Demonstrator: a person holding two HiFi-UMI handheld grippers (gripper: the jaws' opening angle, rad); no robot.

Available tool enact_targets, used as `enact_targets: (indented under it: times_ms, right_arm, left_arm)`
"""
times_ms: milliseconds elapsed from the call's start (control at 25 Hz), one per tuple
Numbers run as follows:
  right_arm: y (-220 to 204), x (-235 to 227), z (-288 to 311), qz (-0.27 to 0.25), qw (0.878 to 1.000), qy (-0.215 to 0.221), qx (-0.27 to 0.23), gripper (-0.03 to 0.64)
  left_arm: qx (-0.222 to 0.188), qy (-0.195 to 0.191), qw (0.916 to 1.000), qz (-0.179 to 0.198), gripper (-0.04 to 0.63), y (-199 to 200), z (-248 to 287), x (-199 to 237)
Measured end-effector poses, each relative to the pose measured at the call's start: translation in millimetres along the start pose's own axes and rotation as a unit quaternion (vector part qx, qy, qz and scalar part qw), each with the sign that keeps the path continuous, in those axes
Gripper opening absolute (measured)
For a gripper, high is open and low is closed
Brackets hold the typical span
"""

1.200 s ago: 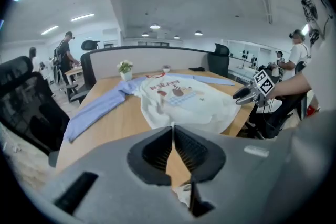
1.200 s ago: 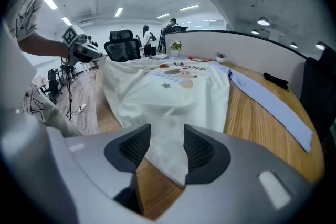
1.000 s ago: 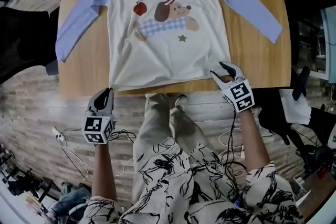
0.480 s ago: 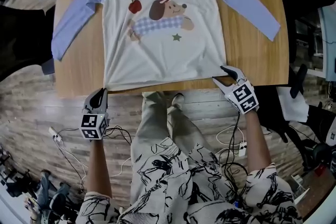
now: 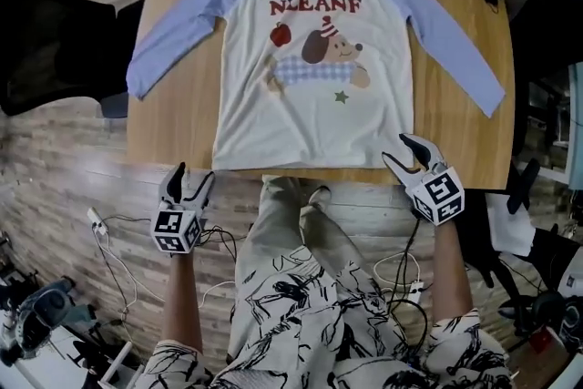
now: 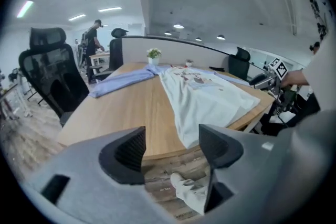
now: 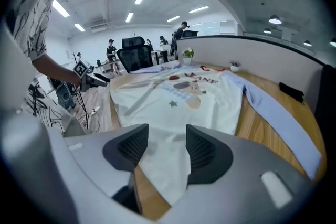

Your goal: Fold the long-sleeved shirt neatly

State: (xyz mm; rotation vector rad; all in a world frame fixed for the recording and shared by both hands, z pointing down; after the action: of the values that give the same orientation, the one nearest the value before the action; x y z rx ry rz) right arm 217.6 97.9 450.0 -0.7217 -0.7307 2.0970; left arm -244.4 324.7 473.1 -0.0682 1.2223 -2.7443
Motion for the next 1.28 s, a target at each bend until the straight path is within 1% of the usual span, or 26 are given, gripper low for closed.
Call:
enact_targets:
  times_ms: [80, 160, 280, 320, 400, 480, 520, 640, 720, 800, 920, 1000, 1080, 1160, 1240, 1280]
  right_arm:
    - [33, 13, 10, -0.021, 0.999, 0.018, -0.022, 0.239]
    - [69, 31, 24, -0.056, 0.997, 0.042, -0.038, 0.24]
    - [132, 60, 52, -0.107, 0.989, 0.086, -0.063, 0.241]
    - [154, 71, 64, -0.118, 0.986, 0.098, -0.069, 0.241]
    - [196, 95, 89, -0.135, 0.98, 0.119, -0.08, 0.241]
    - [240, 119, 122, -0.155, 0.974, 0.138, -0.088, 0.242]
    - [261, 130, 141, -0.168, 0.971, 0.146, -0.086, 0.245]
    - [319, 157, 199, -0.201, 0.962, 0.169, -0.071, 0.254]
    - [350, 178, 239, -0.21, 0.957, 0.188, -0.063, 0.262]
    - [375, 200, 279, -0.231, 0.95, 0.206, -0.048, 0.266]
    - [398, 240, 340, -0.275, 0.93, 0.245, 0.007, 0.289]
    - [404, 265, 383, -0.292, 0.915, 0.273, 0.063, 0.296]
    - [405, 289, 425, -0.303, 0.897, 0.296, 0.128, 0.299]
    - [401, 310, 462, -0.328, 0.874, 0.31, 0.18, 0.299]
    - [397, 325, 490, -0.36, 0.853, 0.312, 0.214, 0.299]
    - [396, 330, 501, -0.372, 0.844, 0.312, 0.227, 0.299]
  left_arm:
    - [-0.016, 0.035, 0.9991, -0.018, 0.321, 9, -14, 12]
    - [-0.032, 0.075, 0.9964, -0.021, 0.316, 24, -27, 24]
    - [-0.047, 0.129, 0.9902, -0.025, 0.316, 48, -37, 50]
    - [-0.049, 0.142, 0.9885, -0.02, 0.314, 54, -39, 59]
    - [-0.043, 0.16, 0.9861, 0.004, 0.307, 62, -39, 81]
    - [-0.037, 0.173, 0.984, 0.023, 0.307, 65, -33, 106]
    - [-0.036, 0.176, 0.9836, 0.019, 0.307, 66, -27, 117]
    - [-0.034, 0.176, 0.9836, -0.023, 0.308, 66, -7, 146]
    - [-0.029, 0.174, 0.9838, -0.031, 0.307, 66, 6, 167]
    - [-0.021, 0.164, 0.9857, -0.032, 0.304, 66, 20, 182]
    - [-0.011, 0.135, 0.9895, -0.049, 0.301, 64, 42, 190]
    - [-0.009, 0.109, 0.9918, -0.067, 0.296, 61, 58, 195]
    - [-0.006, 0.091, 0.9926, -0.08, 0.278, 60, 70, 201]
    - [0.008, 0.087, 0.993, -0.08, 0.273, 58, 80, 206]
    - [0.019, 0.093, 0.9923, -0.079, 0.267, 57, 89, 213]
    - [0.022, 0.097, 0.9915, -0.084, 0.262, 56, 92, 217]
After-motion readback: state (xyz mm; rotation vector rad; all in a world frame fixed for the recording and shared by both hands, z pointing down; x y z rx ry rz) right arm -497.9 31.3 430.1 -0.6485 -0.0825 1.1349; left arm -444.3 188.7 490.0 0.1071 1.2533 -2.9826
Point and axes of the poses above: the fingertips, and each gripper's own axes: z forward along the fingers, x to its left, y out of its top, the point moved 9 cm from there along -z, backward along the fingers, and after that the axes turned 11 degrees about z, right-handed, at the moved point
